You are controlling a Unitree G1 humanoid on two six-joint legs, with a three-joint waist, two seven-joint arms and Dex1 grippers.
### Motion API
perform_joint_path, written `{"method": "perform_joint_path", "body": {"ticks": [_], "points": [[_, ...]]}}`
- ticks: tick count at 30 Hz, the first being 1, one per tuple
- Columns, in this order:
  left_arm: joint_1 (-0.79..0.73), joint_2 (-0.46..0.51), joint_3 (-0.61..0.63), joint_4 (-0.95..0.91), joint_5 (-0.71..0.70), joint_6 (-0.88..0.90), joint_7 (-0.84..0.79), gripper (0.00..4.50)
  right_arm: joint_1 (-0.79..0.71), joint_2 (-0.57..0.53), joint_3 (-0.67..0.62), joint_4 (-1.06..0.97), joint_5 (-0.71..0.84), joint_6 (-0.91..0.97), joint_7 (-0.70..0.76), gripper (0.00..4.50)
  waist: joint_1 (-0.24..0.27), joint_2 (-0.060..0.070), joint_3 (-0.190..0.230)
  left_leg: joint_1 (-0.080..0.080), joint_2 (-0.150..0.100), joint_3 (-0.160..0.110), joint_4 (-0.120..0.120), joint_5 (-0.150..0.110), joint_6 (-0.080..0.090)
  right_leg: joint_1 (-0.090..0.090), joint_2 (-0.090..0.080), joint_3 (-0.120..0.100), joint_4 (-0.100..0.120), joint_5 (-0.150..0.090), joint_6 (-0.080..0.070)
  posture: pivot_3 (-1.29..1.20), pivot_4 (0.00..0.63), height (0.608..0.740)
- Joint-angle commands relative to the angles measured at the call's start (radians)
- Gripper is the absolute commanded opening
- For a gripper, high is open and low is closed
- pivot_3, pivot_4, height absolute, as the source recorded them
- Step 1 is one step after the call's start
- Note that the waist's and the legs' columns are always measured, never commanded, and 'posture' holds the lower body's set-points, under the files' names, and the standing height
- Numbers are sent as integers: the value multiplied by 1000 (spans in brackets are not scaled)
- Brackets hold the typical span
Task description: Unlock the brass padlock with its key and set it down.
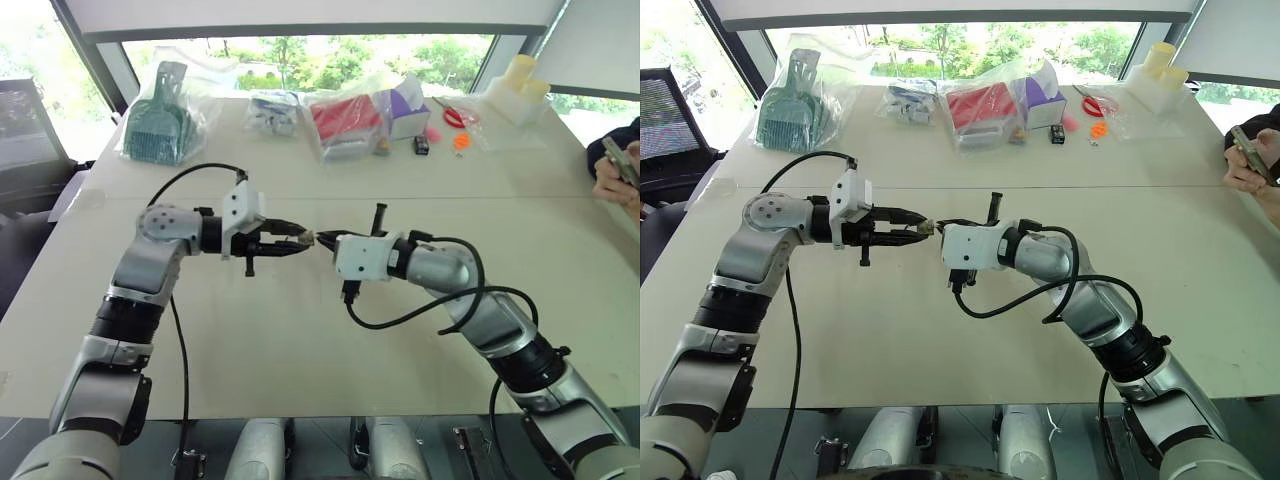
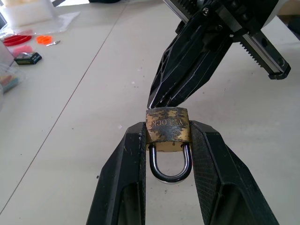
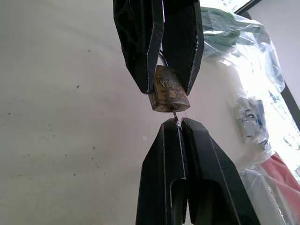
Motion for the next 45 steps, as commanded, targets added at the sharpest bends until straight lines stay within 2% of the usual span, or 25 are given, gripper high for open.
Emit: {"method": "perform_joint_path", "body": {"ticks": [1, 8, 10, 13, 19, 20, 22, 24, 25, 28, 35, 45], "points": [[-32, -9, -5, 13, 39, -107, 17, 755, -46, 23, -25, -14, 58, 16, 73, 32, 0, 0, 0, 0, 0, 0, 0, 0, 0, 0, 0, 0, 0, 0, 0, 0, 150, 740], [-68, -10, -38, 91, 154, -433, 21, 755, -169, 68, -37, 75, 271, 356, 336, 32, 0, 0, 0, 1, 0, 1, 0, 0, 0, 0, 0, 0, 1, 0, 0, 0, 150, 740], [-73, -8, -44, 99, 168, -483, 21, 755, -198, 76, -39, 92, 299, 411, 371, 32, 1, 0, 0, 1, 0, 2, 0, 0, 0, 0, 0, 0, 1, 0, 0, 0, 150, 740], [-76, -15, -32, 92, 136, -405, 28, 755, -217, 65, -27, 141, 189, 200, 303, 32, 0, 0, 0, 1, 0, 3, 0, 0, 0, 0, 0, 0, 1, 0, 0, 0, 150, 740], [-86, -12, 5, 55, 13, -94, -3, 755, -155, -26, -19, 226, -48, -260, 97, 32, 0, 0, 0, 1, -1, 4, 0, 0, 0, 0, 0, 0, 1, 0, 0, 0, 150, 740], [-89, -8, 7, 54, 0, -63, -12, 755, -140, -40, -22, 234, -78, -320, 60, 606, 0, 0, 0, 1, -1, 4, 0, 0, 0, 0, 0, 0, 1, 0, 0, 0, 150, 740], [-92, -3, 7, 51, -10, -29, -22, 755, -125, -58, -24, 253, -126, -423, 5, 1382, -1, 0, 0, 1, -1, 5, 0, 0, 0, 0, 0, 1, 1, 0, 0, 0, 150, 740], [-99, 1, 4, 55, -16, -1, -34, 755, -114, -64, -32, 259, -164, -498, -51, 2442, -3, 0, 0, 1, -1, 5, 0, 0, -1, 0, 0, 1, 1, 0, 0, 0, 150, 740], [-103, 2, 4, 55, -23, 16, -40, 755, -110, -62, -35, 260, -168, -519, -63, 2847, -4, 0, 0, 1, -1, 6, 0, 0, -1, 0, 0, 1, 1, 0, 0, 0, 150, 740], [-116, -1, 12, 62, -40, 58, -49, 755, -111, -50, -38, 269, -185, -575, -99, 4438, -8, 0, 0, 2, -1, 6, -1, 0, -1, 0, 0, 2, 1, 0, 0, 0, 150, 740], [-128, 1, 8, 71, -49, 93, -68, 755, -149, -11, -36, 311, -228, -640, -164, 4481, -6, 0, 0, 2, 0, 7, -1, 1, -1, 0, 0, 3, 1, 0, 0, 0, 150, 740], [-120, 8, 4, 63, -44, 110, -86, 755, -166, 8, -30, 342, -261, -697, -181, 4481, -6, 0, 0, 3, 0, 8, -1, 0, -1, 0, 0, 4, 1, 0, 0, 0, 150, 740]]}}
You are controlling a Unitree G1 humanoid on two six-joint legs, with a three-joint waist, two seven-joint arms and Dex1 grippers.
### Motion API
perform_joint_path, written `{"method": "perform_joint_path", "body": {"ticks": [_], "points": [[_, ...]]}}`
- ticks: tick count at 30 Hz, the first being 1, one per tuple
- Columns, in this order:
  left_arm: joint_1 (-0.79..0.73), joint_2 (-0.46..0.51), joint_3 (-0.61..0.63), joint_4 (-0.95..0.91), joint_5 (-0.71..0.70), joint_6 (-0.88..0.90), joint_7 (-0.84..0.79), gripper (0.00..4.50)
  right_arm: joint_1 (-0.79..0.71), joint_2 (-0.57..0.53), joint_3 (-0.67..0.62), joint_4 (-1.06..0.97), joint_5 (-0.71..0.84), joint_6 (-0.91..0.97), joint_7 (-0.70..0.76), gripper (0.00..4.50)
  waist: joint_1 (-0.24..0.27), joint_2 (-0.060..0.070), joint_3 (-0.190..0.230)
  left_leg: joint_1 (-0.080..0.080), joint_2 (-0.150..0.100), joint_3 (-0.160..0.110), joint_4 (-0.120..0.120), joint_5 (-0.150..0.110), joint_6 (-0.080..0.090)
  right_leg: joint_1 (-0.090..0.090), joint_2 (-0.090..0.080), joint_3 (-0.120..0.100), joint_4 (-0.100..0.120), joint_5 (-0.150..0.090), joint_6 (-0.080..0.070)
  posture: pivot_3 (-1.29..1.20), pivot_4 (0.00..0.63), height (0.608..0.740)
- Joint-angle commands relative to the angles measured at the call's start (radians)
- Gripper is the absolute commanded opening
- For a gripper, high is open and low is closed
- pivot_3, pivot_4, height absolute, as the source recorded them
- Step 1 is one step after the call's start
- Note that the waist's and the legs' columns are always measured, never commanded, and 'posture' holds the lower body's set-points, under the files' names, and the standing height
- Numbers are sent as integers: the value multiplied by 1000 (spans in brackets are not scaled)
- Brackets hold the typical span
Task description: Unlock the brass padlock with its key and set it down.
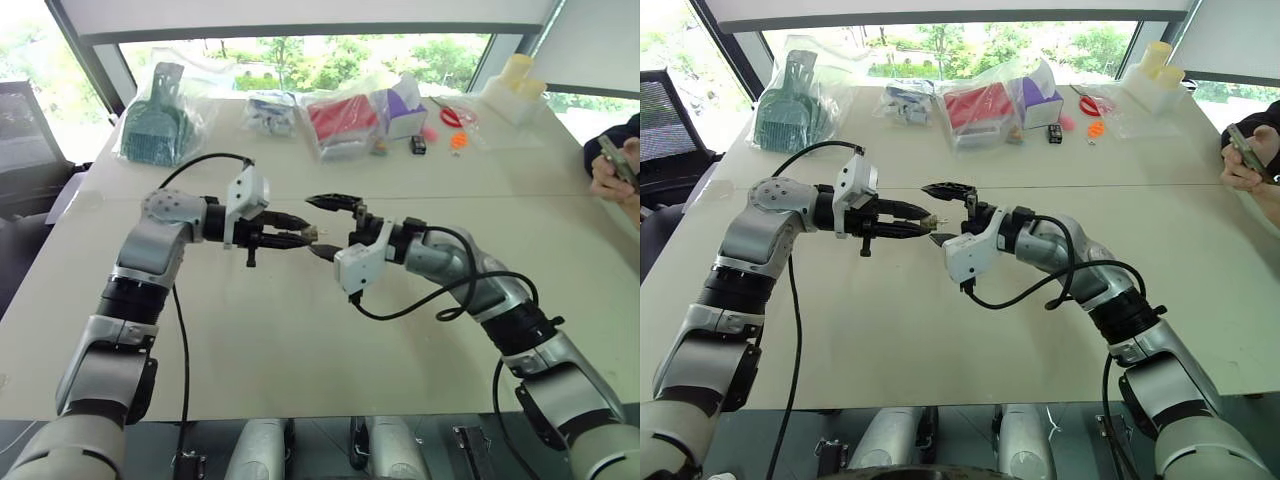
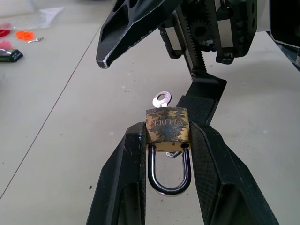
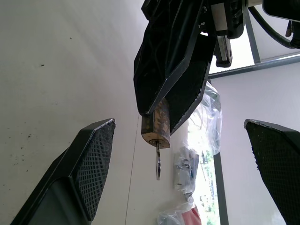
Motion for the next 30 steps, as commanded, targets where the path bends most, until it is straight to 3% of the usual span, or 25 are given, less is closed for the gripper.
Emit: {"method": "perform_joint_path", "body": {"ticks": [1, 20, 23, 28, 30], "points": [[-14, 13, 19, -23, -18, 10, -9, 755, -30, 9, -23, -13, -8, -29, -19, 4481, 0, 0, 0, 0, 0, 0, 0, 0, 0, 0, 0, 0, 0, 0, 0, 0, 150, 740], [-14, 20, 23, -29, -20, 38, -24, 755, -31, 19, -24, -10, -13, -43, -3, 4481, 0, 0, 0, 0, 0, 1, 0, 0, 0, 0, 0, 1, 0, 0, 0, 0, 150, 740], [-14, 20, 24, -28, -19, 36, -23, 755, -28, 17, -22, -11, 3, -47, 14, 3285, 0, 0, 0, 0, 0, 1, 0, 0, 0, 0, 0, 1, 0, 0, 0, 0, 150, 740], [-14, 21, 26, -30, -21, 36, -19, 755, -26, 22, -30, -12, 7, -18, 31, 776, 0, 0, 0, 0, 1, 1, 0, 0, 0, 0, 0, 1, 0, 0, 0, 0, 150, 740], [-13, 21, 27, -33, -22, 37, -16, 755, -29, 19, -28, -10, 4, -26, 34, 776, 0, 0, 0, 1, 1, 1, 0, 0, 0, 0, 0, 1, 0, 0, 0, 0, 150, 740]]}}
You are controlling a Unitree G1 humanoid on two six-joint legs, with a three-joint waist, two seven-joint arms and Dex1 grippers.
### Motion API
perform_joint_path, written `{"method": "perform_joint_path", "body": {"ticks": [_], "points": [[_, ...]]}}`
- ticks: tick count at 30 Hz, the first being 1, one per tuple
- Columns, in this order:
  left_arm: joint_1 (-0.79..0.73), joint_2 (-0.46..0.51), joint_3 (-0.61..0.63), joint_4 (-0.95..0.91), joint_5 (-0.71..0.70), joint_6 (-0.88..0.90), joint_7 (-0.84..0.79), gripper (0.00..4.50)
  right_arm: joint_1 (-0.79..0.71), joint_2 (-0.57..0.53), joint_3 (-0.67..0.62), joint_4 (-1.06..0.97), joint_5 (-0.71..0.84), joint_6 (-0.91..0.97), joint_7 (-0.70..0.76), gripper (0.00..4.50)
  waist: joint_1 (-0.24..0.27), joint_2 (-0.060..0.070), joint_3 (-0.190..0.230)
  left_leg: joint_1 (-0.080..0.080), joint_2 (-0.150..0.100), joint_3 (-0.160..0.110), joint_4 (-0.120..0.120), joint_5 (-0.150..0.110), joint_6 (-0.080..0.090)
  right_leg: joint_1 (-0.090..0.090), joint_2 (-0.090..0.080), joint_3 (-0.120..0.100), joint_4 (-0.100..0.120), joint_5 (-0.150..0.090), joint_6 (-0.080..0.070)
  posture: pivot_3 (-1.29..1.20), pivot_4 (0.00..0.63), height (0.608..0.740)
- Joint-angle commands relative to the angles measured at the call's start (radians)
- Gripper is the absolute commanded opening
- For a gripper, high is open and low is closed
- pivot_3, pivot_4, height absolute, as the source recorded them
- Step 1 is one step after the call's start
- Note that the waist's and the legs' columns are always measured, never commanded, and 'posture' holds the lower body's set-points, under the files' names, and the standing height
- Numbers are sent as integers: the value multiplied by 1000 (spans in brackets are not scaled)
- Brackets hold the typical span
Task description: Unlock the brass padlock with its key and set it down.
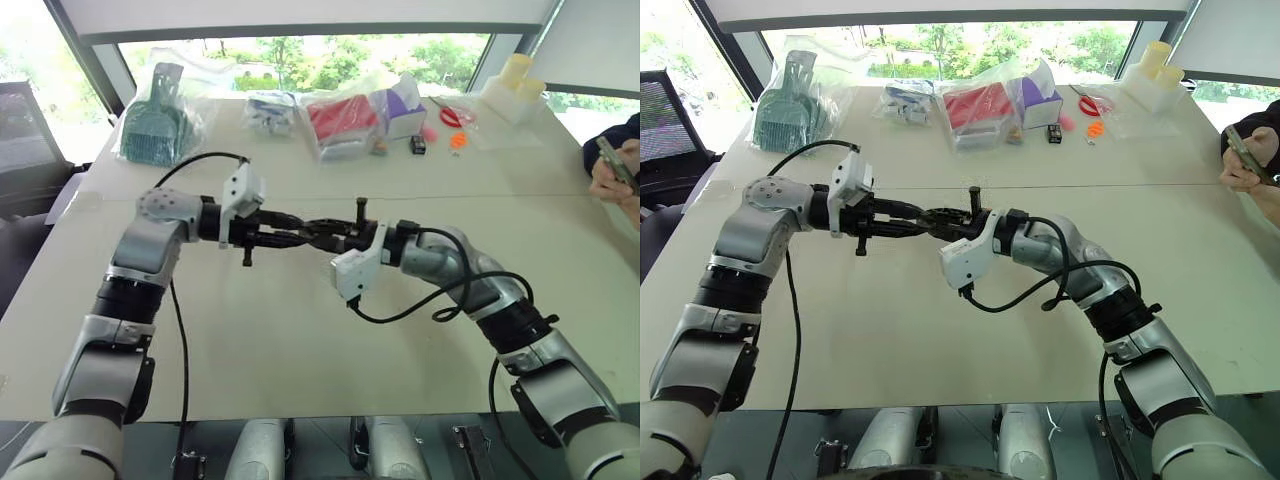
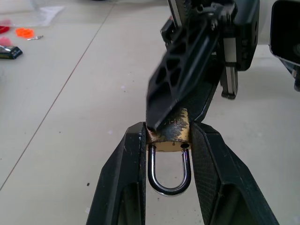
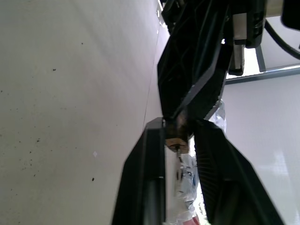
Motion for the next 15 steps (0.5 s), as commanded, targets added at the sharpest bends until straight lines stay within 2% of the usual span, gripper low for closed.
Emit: {"method": "perform_joint_path", "body": {"ticks": [1, 7, 10, 15], "points": [[-12, 11, 10, -30, -4, -5, 2, 755, -19, 1, -33, -26, 23, 1, -2, 776, 0, 0, 0, 0, 0, 0, 0, 0, 0, 0, 0, 0, 0, 0, 0, 0, 150, 740], [-11, 9, 11, -37, -8, -1, 7, 755, -24, -1, -34, -23, 27, -2, 1, 776, 0, 0, 0, 0, 0, 0, 0, 0, 0, 0, 0, 0, 0, 0, 0, 0, 150, 740], [-13, 7, 11, -34, -8, -2, 10, 755, -27, -2, -32, -21, 28, -11, 3, 17, 0, 0, 0, 0, 0, 0, 0, 0, 0, 0, 0, 0, 0, 0, 0, 0, 150, 740], [-13, 6, 9, -37, -6, 5, 15, 755, -23, -3, -33, -27, 32, -15, 6, 17, 0, 0, 0, 0, 0, 0, 0, 0, 0, 0, 0, 0, 0, 0, 0, 0, 150, 740]]}}
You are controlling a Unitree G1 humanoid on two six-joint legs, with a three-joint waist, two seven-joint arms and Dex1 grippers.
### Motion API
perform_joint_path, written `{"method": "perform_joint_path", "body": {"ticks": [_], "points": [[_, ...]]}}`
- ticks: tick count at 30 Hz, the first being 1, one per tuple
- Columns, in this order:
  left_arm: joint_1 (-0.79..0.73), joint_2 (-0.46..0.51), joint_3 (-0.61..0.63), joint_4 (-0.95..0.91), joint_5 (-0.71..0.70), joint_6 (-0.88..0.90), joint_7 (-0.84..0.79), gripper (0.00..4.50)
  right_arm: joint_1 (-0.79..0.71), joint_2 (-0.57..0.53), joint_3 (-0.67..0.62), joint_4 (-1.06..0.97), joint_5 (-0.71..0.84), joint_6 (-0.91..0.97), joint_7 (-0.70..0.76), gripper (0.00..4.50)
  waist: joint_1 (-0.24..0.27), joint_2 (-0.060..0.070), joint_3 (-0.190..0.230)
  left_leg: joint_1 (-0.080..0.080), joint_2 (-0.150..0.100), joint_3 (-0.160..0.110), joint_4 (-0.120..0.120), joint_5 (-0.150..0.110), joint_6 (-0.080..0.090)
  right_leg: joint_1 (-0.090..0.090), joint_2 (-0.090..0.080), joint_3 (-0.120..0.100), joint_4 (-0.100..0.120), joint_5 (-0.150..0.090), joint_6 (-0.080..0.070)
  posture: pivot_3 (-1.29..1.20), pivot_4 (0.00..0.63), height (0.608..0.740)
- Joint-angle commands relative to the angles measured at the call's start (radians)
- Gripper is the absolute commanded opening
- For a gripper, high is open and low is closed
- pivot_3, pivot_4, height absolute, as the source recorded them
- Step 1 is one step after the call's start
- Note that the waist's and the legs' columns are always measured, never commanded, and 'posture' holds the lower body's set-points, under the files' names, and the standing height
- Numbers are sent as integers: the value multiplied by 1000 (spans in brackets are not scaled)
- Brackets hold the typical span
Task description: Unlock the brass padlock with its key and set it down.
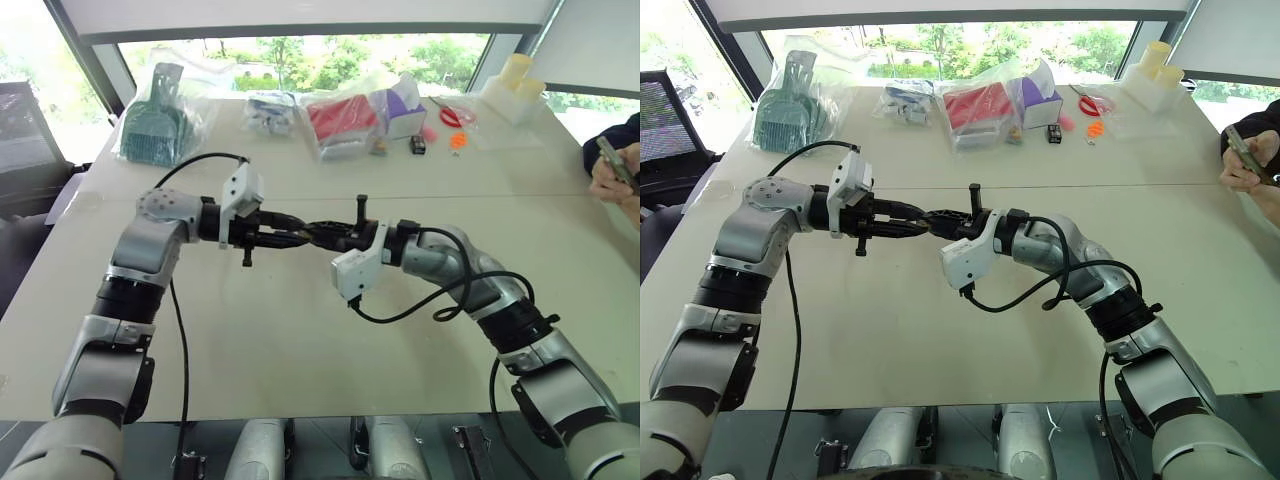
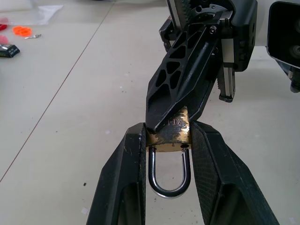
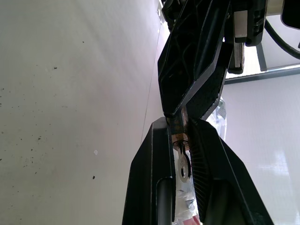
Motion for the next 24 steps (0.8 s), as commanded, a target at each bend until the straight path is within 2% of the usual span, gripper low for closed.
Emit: {"method": "perform_joint_path", "body": {"ticks": [1, 8, 10, 12, 16, 21, 24], "points": [[-13, 6, 11, -34, 0, -12, 11, 755, -21, 1, -32, -27, 31, -10, 0, 17, 0, 0, 0, 0, 0, 0, 0, 0, 0, 0, 0, 0, 0, 0, 0, 0, 150, 740], [-15, 17, 9, -29, 5, 18, 16, 755, -19, 0, -32, -27, 29, -8, 3, 17, 0, 0, 0, 0, 0, 0, 0, 0, 0, 0, 0, 0, 0, 0, 0, 0, 150, 740], [-17, 22, 18, -29, -2, 45, 22, 1783, -16, 0, -32, -29, 24, 0, 6, 0, 0, 0, 0, 0, 0, 0, 0, 0, 0, 0, 0, 0, 0, 0, 0, 0, 150, 740], [-18, 28, 22, -30, -7, 63, 23, 2454, -14, 0, -31, -29, 23, 5, 8, 0, -1, 0, 0, 0, 0, 0, 0, 0, 0, 0, 0, 0, 0, 0, 0, 0, 150, 740], [-13, 38, 34, -41, -12, 66, 42, 4423, -10, 2, -31, -29, 30, 15, 15, 0, 0, 0, 0, 0, 0, 0, 0, 0, 0, 0, 0, 0, 0, 0, 0, 0, 150, 740], [-10, 50, 70, -69, -38, 76, 67, 4471, -6, 0, -32, -31, 34, 24, 22, 0, -1, 0, 0, 0, 0, 0, 0, 0, 0, 0, 0, 0, 0, 0, 0, 0, 150, 740], [1, 63, 88, -99, -65, 92, 60, 3662, -4, 1, -32, -30, 39, 29, 27, 0, -2, 0, 0, 0, 0, 0, 0, 0, 0, 0, 0, 0, 0, 0, 0, 0, 150, 740]]}}
